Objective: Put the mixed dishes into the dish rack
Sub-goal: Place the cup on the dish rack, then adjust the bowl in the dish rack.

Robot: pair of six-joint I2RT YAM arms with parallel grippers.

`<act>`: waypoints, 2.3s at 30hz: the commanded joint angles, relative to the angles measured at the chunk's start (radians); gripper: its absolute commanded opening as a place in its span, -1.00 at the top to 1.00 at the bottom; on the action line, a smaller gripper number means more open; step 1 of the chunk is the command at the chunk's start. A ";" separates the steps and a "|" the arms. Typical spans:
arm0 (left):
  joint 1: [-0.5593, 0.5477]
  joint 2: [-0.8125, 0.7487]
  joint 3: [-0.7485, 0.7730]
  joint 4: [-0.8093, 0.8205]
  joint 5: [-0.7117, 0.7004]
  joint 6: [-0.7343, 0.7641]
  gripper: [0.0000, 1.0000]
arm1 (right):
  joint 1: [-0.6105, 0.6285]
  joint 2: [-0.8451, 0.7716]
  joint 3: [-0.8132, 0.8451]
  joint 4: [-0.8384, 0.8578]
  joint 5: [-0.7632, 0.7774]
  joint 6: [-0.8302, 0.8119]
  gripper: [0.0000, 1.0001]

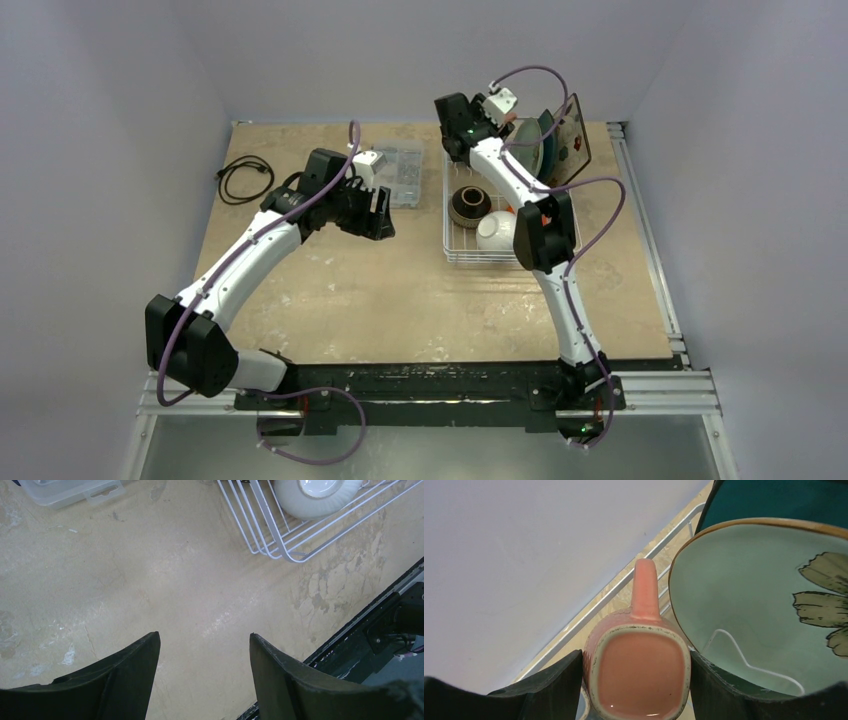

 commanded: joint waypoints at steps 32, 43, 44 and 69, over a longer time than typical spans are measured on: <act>0.011 -0.001 0.040 0.021 0.037 -0.012 -0.29 | -0.010 -0.101 -0.168 0.299 -0.175 -0.283 -0.94; 0.011 0.007 0.042 0.023 0.052 -0.017 -0.29 | -0.030 -0.264 -0.311 0.414 -0.547 -0.726 -0.98; 0.011 0.009 0.042 0.022 0.052 -0.017 -0.29 | -0.030 -0.277 -0.310 0.397 -0.569 -0.755 -0.98; -0.001 -0.002 0.028 0.040 0.096 -0.035 -0.29 | -0.252 -1.198 -1.363 0.420 -1.107 -0.472 -0.57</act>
